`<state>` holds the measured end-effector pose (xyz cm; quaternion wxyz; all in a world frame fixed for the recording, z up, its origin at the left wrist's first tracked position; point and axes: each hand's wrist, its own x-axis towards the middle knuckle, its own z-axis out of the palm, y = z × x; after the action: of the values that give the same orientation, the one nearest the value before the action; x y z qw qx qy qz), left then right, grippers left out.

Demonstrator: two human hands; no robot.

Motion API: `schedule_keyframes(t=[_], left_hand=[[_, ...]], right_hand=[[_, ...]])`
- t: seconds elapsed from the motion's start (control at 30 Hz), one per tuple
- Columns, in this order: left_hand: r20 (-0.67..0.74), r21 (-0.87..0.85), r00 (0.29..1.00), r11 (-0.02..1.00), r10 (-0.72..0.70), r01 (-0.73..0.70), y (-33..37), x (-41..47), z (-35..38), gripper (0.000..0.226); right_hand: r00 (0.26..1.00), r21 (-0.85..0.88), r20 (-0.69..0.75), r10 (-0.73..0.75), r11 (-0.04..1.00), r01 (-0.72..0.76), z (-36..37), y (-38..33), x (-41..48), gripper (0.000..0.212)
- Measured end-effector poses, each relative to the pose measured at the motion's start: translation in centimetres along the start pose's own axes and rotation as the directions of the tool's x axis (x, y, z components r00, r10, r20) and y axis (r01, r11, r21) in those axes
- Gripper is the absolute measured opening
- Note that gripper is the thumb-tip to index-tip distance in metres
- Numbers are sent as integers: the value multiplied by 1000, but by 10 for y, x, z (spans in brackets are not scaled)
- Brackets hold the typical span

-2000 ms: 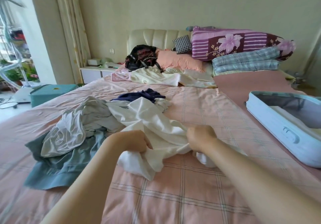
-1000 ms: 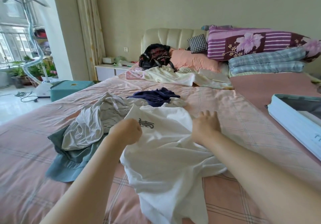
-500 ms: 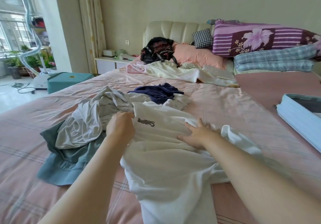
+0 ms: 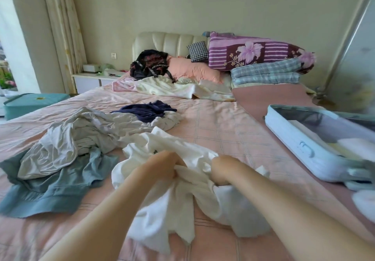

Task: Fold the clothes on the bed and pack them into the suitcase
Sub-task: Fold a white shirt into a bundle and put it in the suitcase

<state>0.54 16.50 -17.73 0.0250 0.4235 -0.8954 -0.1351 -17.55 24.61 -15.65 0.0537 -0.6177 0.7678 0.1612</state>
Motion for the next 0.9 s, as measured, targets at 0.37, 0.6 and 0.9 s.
schedule_keyframes(t=[0.37,0.6,0.9], left_hand=[[422,-282,898,959,124,-1,23,-34,-31,44],[-154,-157,964,969,-215,191,-32,-21,-33,35],[-58,-79,966,966,-251,246,-51,8,-24,49]], right_hand=[[954,230,286,-91,973,24,-38,-6,-62,50],[893,157,-383,-236,936,315,-24,-37,19,42],[887,-28,-335,-317,945,327,9,-38,73,69]])
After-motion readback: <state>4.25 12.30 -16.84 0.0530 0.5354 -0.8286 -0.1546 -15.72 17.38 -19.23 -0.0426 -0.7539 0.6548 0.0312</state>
